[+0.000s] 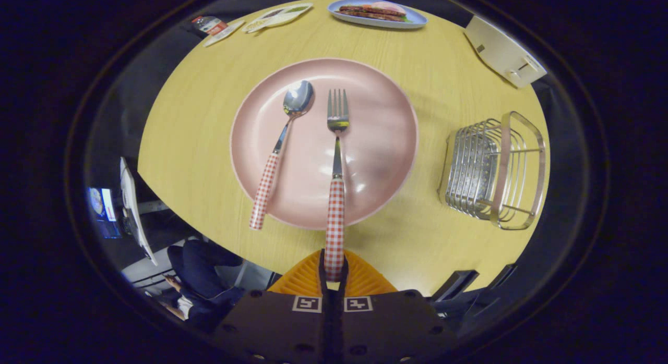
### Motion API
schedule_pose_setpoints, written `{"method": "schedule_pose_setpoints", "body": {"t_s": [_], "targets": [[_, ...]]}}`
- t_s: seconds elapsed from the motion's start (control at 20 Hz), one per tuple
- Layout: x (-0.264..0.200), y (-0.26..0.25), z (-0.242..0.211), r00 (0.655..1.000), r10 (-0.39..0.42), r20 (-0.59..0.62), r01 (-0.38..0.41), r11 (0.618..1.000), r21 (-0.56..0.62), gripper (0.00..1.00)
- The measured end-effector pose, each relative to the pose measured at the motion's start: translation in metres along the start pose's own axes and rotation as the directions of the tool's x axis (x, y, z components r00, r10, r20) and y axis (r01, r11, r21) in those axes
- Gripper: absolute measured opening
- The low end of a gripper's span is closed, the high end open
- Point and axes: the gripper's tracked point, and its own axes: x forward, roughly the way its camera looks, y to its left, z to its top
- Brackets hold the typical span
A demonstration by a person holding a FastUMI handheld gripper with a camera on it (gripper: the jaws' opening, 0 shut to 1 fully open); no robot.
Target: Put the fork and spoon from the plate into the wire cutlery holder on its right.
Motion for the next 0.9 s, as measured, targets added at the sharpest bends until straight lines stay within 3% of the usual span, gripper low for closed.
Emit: {"method": "schedule_pose_setpoints", "body": {"t_s": [0.35,0.55,0.7,0.9], "targets": [[-0.086,-0.014,-0.02,0.998,0.065,0.022,-0.067,0.994,0.092,0.01],[-0.125,-0.059,-0.035,0.999,-0.002,0.033,-0.002,0.992,0.13,0.01],[-0.134,-0.091,-0.049,1.0,-0.016,-0.006,0.016,0.98,0.196,0.01],[-0.126,-0.108,-0.067,0.994,0.033,-0.106,-0.005,0.968,0.253,0.01]]}}
